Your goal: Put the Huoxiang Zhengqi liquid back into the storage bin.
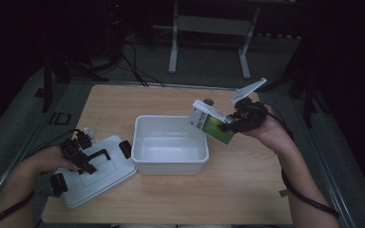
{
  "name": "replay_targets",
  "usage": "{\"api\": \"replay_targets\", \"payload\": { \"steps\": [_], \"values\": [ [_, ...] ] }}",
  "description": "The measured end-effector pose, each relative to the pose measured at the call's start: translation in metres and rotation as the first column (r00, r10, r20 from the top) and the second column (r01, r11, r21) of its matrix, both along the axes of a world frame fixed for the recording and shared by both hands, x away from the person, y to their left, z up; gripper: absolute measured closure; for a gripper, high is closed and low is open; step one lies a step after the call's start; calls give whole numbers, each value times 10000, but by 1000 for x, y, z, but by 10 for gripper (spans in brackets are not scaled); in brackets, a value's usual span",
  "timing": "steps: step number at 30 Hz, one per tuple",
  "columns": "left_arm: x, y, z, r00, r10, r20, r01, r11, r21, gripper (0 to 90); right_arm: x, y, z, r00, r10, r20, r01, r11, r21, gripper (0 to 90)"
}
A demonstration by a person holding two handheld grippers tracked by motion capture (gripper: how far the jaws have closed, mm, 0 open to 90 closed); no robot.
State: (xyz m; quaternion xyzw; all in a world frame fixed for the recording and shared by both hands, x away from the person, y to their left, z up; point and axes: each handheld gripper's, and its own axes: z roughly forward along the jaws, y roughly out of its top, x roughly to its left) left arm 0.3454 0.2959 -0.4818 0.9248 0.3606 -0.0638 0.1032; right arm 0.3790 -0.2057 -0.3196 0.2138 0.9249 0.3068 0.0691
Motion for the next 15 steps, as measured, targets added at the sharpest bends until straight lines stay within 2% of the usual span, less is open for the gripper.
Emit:
{"api": "replay_targets", "payload": {
  "steps": [6, 9, 15],
  "values": [
    [1, -1, 1, 10000, -27, -38, 27, 10000, 95, 399, -1, 18, -1, 9980, 627, 28, -627, 9980, -25, 635],
    [1, -1, 1, 10000, -7, -27, 7, 10000, 64, 399, -2, 27, -4, 9960, 893, -95, -893, 9960, -7, 635],
    [0, 0, 1, 10000, 29, -37, -29, 10000, 37, 399, -3, 44, -10, 9876, 1554, -210, -1555, 9878, -21, 634]
  ]
}}
